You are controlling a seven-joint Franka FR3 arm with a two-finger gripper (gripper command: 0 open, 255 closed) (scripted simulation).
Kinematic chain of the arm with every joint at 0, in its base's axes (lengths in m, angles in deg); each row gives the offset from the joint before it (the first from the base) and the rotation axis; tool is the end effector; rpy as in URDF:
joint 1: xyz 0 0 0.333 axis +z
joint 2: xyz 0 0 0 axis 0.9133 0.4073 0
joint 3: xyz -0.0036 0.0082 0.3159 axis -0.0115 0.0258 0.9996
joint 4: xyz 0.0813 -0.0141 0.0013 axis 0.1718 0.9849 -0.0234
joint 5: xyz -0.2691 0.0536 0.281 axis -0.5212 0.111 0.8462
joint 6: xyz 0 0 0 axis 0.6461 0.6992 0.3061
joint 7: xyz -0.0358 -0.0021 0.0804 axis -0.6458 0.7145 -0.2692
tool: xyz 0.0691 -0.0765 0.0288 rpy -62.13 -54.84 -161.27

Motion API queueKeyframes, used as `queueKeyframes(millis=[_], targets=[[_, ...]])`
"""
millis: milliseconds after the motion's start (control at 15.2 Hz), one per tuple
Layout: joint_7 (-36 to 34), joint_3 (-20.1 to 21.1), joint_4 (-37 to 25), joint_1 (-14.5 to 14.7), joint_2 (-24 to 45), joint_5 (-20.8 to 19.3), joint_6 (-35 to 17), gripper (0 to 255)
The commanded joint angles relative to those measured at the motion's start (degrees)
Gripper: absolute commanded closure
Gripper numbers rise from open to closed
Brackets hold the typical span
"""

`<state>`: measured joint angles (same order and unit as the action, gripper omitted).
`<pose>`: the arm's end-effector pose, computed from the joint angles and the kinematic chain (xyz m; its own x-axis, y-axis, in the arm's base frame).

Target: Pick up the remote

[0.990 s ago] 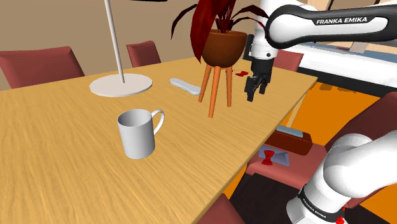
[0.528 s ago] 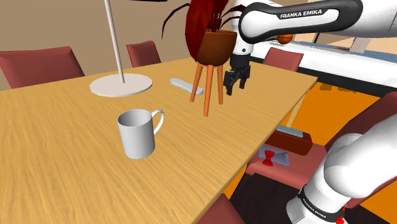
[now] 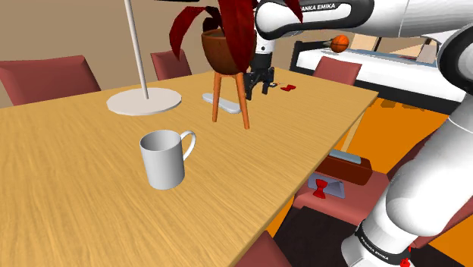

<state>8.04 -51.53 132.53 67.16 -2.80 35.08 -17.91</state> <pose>0.5351 0.0511 0.5839 0.9999 0.0125 0.0082 0.0121 -0.9987 0.0488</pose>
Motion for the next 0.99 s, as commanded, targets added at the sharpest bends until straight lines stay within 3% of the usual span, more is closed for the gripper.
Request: queueKeyframes(millis=[0, 330, 594, 660, 924], targets=[[-0.61, 1.12, -4.86, 1.01, 6.33, 0.06, 0.55, 0], [-1.71, 1.71, -21.38, 2.31, 18.76, -0.63, 4.18, 0], [-2.32, 1.99, -40.07, 3.9, 31.24, -1.52, 10.0, 0], [-2.34, 1.98, -41.79, 4.07, 32.32, -1.59, 10.61, 0], [-2.43, 1.98, -36.4, 3.8, 30.9, -1.44, 6.64, 0]])
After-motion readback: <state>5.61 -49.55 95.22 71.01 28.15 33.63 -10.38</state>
